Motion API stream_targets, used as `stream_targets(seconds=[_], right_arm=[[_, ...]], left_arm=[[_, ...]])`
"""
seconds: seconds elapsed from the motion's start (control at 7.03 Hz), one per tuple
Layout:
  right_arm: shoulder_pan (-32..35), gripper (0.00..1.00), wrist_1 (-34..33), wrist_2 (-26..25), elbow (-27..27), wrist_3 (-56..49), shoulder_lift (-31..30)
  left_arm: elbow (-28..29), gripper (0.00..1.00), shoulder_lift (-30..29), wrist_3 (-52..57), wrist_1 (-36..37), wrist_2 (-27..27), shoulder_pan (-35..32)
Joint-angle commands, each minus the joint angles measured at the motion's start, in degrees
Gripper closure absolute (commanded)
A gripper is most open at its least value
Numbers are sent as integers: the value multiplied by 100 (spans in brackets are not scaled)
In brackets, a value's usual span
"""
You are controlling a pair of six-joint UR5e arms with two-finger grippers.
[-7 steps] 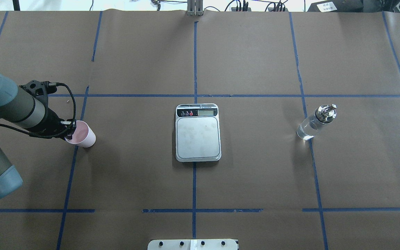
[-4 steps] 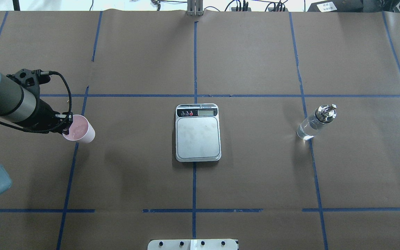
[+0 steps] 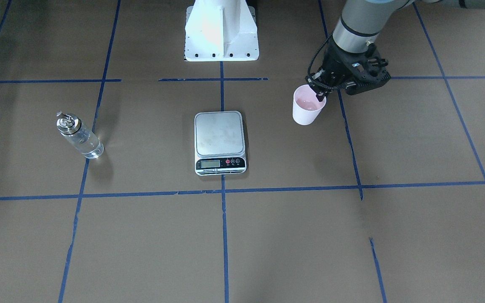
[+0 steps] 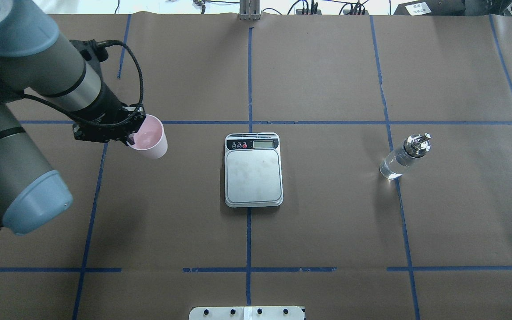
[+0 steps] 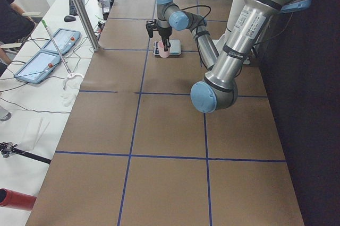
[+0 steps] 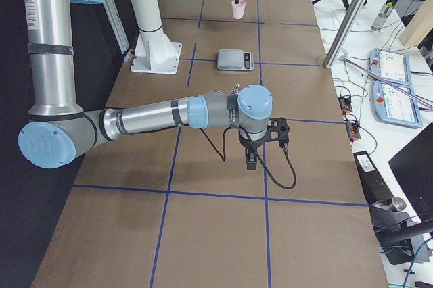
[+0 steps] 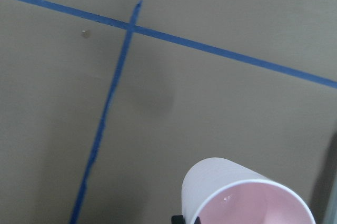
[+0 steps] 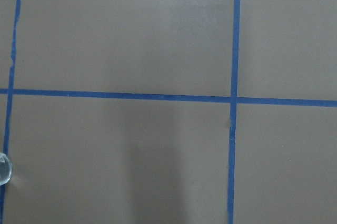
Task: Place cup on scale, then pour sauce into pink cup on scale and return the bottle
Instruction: 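Lift the pink cup with the left gripper and lower it onto the scale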
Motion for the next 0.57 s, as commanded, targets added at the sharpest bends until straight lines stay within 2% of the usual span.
stream_targets(seconds=[0.0, 0.14, 0.43], right_arm=[[-26, 0, 54, -28, 105, 426, -126], [-26, 0, 219, -45, 141, 400, -170], [-35, 0, 502, -37, 150, 505, -223]], left_arm=[[622, 100, -911, -964, 43, -118, 394], [973, 100, -1132, -1551, -340, -92, 667], [2123, 100, -1520, -2336, -1402, 189, 976]])
